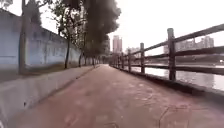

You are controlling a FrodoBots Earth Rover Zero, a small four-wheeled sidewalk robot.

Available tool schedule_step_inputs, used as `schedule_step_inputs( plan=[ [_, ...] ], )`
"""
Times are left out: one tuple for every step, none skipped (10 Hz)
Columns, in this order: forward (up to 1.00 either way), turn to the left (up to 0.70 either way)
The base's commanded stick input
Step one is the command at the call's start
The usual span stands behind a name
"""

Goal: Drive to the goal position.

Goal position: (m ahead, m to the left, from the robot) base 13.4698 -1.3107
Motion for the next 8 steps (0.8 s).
schedule_step_inputs(
  plan=[
    [1.0,0.0],
    [1.0,0.0],
    [1.0,0.13],
    [1.0,0.27],
    [1.0,0.0],
    [1.0,0.0],
    [1.0,0.0],
    [1.0,0.04]
  ],
)
